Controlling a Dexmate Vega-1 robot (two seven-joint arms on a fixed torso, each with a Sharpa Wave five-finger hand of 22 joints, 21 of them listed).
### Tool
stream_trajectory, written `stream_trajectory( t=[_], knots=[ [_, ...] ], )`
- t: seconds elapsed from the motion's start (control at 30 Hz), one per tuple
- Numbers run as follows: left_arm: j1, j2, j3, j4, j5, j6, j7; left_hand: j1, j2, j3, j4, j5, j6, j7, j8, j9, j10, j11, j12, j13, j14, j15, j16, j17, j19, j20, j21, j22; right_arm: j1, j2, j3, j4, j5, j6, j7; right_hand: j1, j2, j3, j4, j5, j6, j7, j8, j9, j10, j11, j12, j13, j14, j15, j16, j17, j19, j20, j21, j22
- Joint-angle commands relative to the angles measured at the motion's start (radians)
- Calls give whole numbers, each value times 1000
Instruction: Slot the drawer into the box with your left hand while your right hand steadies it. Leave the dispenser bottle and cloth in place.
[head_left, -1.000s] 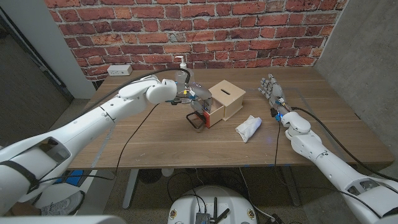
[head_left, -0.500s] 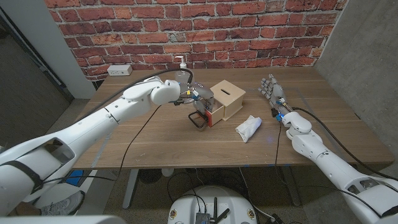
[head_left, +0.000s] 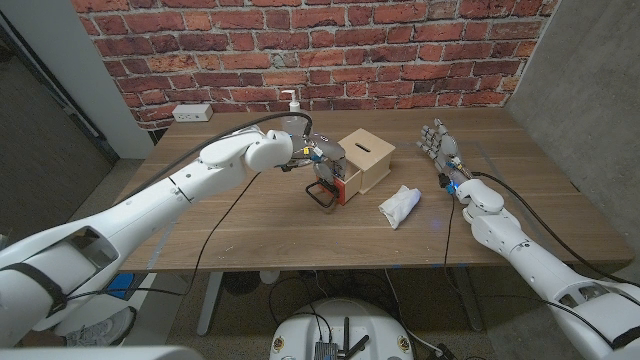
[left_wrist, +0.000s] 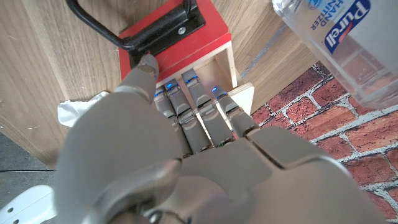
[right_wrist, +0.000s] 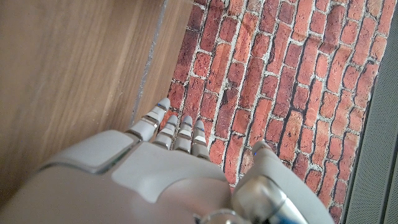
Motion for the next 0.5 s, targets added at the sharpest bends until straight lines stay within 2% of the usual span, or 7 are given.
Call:
stream_trajectory(
  t=[0.03,0.2,0.3,0.5],
  knots=[
    [20,18,-13,-59,4,41,-28,-22,-34,4,2,0,-37,-2,-12,-2,-45,-1,-4,1,-25,-95,-5,3,9,-149,5,0,13,1,1,21,10,2,30,7,25,5,4,0,8,1,3,1,5,4,8,4,7,-16,5,2,6,1,6,3],
    [25,21,-13,-73,17,48,-32,-56,-66,2,-4,-1,-80,-5,-15,-4,-114,0,-4,1,-83,-90,-10,1,17,-144,4,0,15,2,1,24,13,1,35,7,25,5,4,0,8,1,3,1,5,3,8,4,7,-16,5,2,9,4,6,3],
    [27,22,-14,-75,21,46,-26,-62,-66,5,-3,-1,-90,-3,-15,-3,-128,0,-4,1,-92,-90,-8,1,16,-141,3,0,15,2,1,24,13,1,36,6,24,5,4,0,8,1,3,1,5,4,8,4,8,-16,5,2,9,4,6,3],
    [29,22,-16,-79,27,41,-20,-93,-104,-1,-6,-5,-153,-1,-17,2,-214,25,-5,0,-172,-81,-10,0,13,-125,3,1,10,-2,3,18,15,1,35,6,24,5,4,-1,10,1,3,1,5,3,8,4,8,-15,5,2,10,5,6,3]
  ],
)
